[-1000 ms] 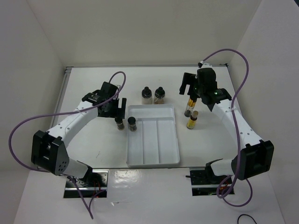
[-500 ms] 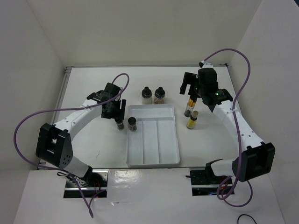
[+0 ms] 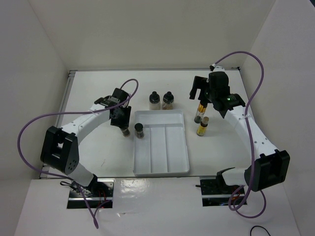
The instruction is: Organize the condiment bottles
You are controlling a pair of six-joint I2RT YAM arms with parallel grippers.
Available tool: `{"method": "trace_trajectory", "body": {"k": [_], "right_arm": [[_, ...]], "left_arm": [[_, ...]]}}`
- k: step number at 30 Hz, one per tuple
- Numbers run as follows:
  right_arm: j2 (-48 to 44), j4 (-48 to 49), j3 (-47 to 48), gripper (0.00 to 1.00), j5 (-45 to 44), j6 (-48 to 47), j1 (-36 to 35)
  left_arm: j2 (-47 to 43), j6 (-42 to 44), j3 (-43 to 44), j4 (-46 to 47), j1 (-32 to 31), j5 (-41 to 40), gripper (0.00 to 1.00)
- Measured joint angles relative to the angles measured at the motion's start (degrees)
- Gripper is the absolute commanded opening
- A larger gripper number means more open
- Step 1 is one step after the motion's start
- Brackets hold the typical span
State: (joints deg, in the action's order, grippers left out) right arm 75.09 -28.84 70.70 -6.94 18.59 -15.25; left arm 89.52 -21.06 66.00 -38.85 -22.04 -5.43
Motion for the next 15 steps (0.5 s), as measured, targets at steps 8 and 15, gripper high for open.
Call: {"method": "trace_trajectory", "body": {"k": [8, 15], "right_arm": [[0.02, 0.0, -0.02, 0.99, -0.5, 0.0, 0.0], [1.16, 0.0, -0.02, 0.99, -1.09, -0.09, 0.0]], "left_arm": [[-3.48, 0.0, 2.32, -6.36, -1.51, -0.9, 0.16], [-14.56, -0.48, 5.68, -12.33, -5.9, -0.92, 0.17]]}}
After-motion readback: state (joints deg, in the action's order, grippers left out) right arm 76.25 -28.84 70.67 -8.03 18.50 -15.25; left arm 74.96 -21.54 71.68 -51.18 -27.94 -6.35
